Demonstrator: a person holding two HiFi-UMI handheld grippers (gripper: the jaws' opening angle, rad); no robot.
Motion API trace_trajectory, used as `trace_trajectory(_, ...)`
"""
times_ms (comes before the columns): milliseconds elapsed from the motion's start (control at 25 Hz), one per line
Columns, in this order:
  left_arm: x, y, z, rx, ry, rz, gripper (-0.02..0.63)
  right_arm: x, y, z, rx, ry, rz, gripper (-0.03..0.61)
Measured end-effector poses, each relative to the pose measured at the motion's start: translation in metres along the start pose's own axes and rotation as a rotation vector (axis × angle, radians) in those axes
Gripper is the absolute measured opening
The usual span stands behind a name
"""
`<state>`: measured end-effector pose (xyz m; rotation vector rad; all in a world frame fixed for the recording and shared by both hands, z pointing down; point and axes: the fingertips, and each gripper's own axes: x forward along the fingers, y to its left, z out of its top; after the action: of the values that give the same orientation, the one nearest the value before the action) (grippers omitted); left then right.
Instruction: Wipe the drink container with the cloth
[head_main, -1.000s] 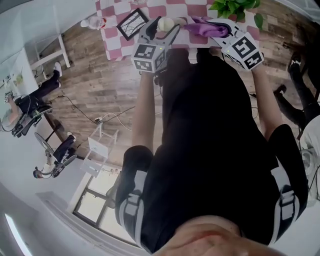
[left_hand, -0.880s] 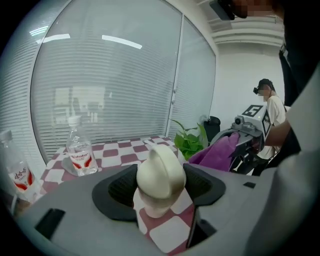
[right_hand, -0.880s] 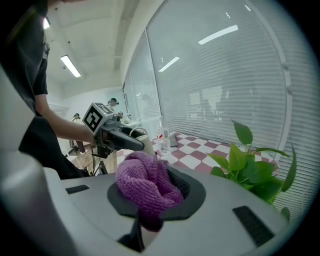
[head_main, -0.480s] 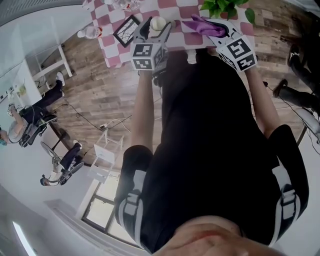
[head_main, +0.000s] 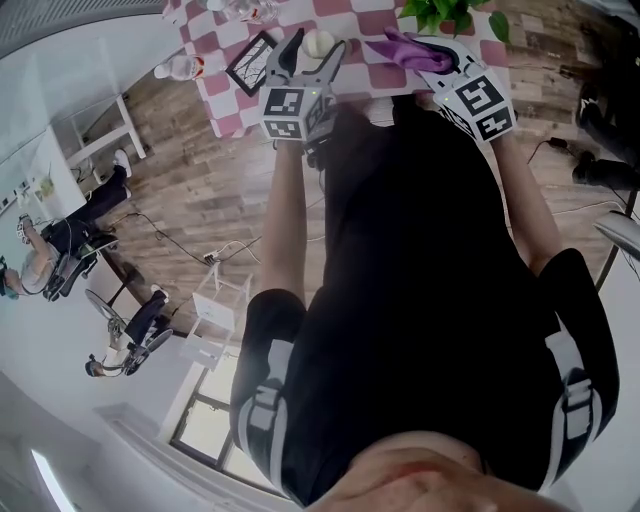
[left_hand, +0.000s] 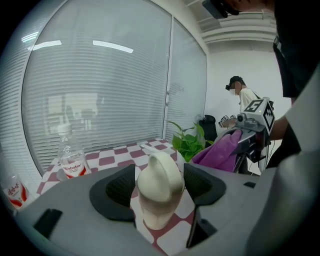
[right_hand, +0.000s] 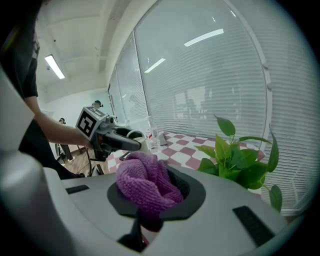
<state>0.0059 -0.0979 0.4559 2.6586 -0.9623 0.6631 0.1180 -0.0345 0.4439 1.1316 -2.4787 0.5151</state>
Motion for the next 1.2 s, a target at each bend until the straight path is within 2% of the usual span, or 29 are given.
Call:
trace_trajectory(400, -0.019, 0.004, 0.000, 0.045, -0.027, -0.177, 0.308, 0.004, 0.008, 0.015, 0.051, -0.037, -0.125, 0.060)
trace_trajectory(680, -0.036, 0.010, -0.006, 0.194, 0.003, -0.395, 0.313, 0.007, 0.027, 0.031, 0.134, -0.119, -0.279, 0.060)
trace_trajectory(1000, -0.051, 0.009, -0.015, 0.441, 0.026, -0.647, 0.318, 0.008, 0.067, 0.033, 0.190, -0.101, -0.462, 0.060)
trace_trajectory(1200, -0.053, -0.001, -0.014, 0.543, 0.016, -0.779, 0.324, -0.004, 0.101, 0.027, 0.230, -0.102, -0.589, 0.060)
